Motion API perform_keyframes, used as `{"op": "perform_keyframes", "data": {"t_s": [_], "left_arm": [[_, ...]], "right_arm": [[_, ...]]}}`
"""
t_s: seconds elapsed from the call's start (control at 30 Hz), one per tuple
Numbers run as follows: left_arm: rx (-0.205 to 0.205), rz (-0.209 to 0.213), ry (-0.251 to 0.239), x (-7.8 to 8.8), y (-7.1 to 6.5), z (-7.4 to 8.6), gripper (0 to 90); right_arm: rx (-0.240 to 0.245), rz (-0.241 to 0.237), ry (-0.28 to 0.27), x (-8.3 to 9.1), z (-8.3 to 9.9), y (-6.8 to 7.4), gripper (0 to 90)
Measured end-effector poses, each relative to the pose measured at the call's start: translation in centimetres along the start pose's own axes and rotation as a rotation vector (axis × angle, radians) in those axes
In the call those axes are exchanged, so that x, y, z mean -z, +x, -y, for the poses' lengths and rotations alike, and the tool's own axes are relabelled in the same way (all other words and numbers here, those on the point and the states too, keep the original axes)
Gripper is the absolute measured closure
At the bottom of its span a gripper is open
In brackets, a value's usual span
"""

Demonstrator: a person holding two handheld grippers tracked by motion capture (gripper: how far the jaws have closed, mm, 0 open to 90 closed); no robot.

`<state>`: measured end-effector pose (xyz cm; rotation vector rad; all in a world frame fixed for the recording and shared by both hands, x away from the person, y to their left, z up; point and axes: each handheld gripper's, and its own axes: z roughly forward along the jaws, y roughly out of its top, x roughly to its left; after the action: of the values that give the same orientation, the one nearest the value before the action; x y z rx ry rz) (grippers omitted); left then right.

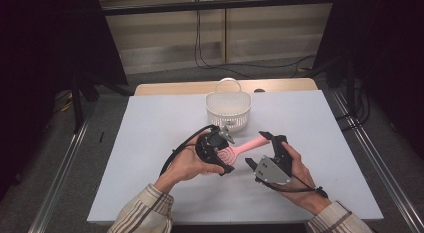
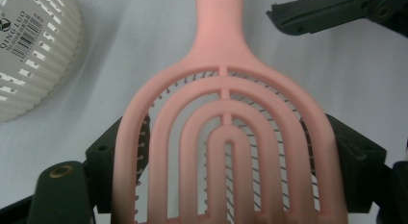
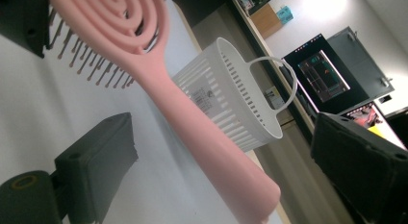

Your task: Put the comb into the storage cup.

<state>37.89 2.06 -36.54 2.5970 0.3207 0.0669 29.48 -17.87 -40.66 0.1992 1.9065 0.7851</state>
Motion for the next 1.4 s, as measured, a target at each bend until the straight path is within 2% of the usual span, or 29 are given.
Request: {"op": "perform_keyframes", "data": {"t_s": [0.07,0.1,0.3,0.33,0.4,0.6,0.83,0.97,1.0,1.1,1.23,1.27,1.4], "left_arm": [[0.003,0.001,0.003,0.0,0.0,0.0,20.1],[0.0,-0.001,0.003,0.1,0.0,0.0,20.1],[0.002,-0.004,0.003,0.3,0.1,0.2,20.1],[0.013,-0.003,0.005,0.3,0.0,0.2,20.1],[0.013,-0.004,0.008,0.2,0.1,0.2,20.1],[0.01,0.0,0.019,0.1,0.0,0.2,20.1],[0.017,0.001,0.026,0.0,0.1,0.2,20.1],[0.031,0.008,0.022,-0.1,0.0,0.2,20.1],[0.019,0.011,0.03,-0.1,0.0,0.2,20.1],[0.019,0.011,0.035,-0.1,0.0,0.2,20.1],[0.019,0.012,0.038,-0.1,0.0,0.2,20.1],[0.02,0.011,0.038,-0.1,0.0,0.2,20.1],[0.021,0.013,0.041,-0.2,-0.1,0.2,20.1]], "right_arm": [[0.022,-0.004,0.002,-0.2,-0.2,0.4,10.3],[0.014,-0.006,0.007,-0.2,-0.3,0.5,10.7],[0.055,0.002,0.016,-0.5,-0.8,0.8,16.4],[0.061,0.011,0.014,-0.5,-0.9,0.9,16.8],[0.111,0.032,0.008,-0.7,-1.1,1.1,18.6],[0.206,0.052,0.024,-1.2,-1.3,2.0,24.6],[0.258,0.066,0.035,-1.3,-1.3,2.6,33.0],[0.311,0.076,0.046,-1.6,-1.4,3.1,37.4],[0.32,0.074,0.05,-1.6,-1.4,3.3,39.2],[0.363,0.085,0.054,-1.8,-1.5,3.8,45.0],[0.399,0.085,0.053,-2.1,-1.8,4.1,48.2],[0.388,0.085,0.061,-2.2,-1.8,4.3,49.5],[0.407,0.095,0.065,-2.3,-1.9,4.5,55.1]]}}
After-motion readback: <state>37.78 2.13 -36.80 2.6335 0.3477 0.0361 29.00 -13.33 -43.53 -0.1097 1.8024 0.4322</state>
